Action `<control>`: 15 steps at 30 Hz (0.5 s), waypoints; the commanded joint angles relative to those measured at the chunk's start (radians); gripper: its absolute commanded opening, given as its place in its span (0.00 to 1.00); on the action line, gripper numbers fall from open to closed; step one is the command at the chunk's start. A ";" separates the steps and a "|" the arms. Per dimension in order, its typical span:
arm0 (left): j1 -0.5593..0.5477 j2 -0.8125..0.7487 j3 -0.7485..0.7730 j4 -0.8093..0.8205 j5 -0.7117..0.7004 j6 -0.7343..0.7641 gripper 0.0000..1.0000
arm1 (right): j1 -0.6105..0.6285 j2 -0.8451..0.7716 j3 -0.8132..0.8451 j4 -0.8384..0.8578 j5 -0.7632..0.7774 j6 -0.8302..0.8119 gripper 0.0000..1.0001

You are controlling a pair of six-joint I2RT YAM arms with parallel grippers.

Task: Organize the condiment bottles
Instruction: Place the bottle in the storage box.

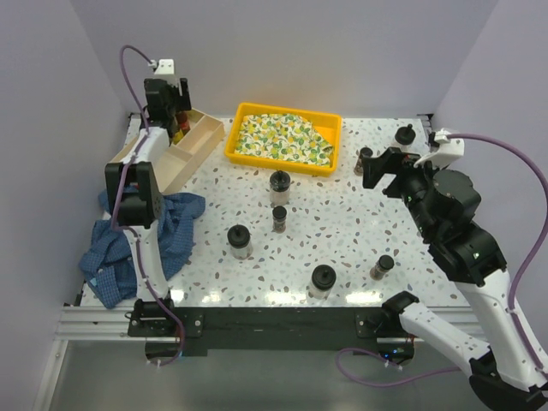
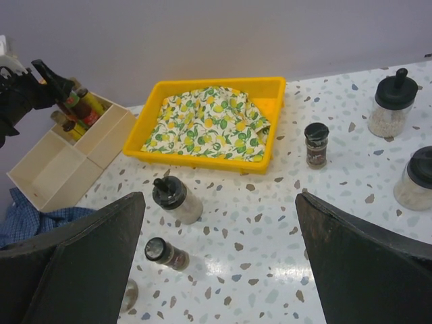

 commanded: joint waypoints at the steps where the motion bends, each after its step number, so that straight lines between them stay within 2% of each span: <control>1: 0.001 -0.117 -0.012 0.060 0.003 -0.007 0.82 | 0.001 -0.014 0.033 0.027 -0.011 0.004 0.99; 3: 0.003 -0.149 -0.016 0.043 0.007 -0.012 0.88 | 0.002 -0.018 0.031 0.024 -0.013 0.004 0.99; 5: 0.003 -0.183 -0.015 0.014 0.025 -0.019 1.00 | 0.002 -0.023 0.030 0.021 -0.017 0.004 0.99; 8: 0.003 -0.243 -0.021 -0.049 0.093 -0.058 1.00 | 0.002 -0.027 0.011 0.011 -0.036 0.004 0.99; 13: -0.008 -0.434 -0.202 -0.104 0.234 -0.131 1.00 | 0.001 -0.024 -0.067 -0.047 -0.042 0.006 0.99; 15: -0.034 -0.488 -0.278 -0.148 0.225 -0.133 1.00 | 0.002 -0.017 -0.090 -0.068 -0.042 0.020 0.99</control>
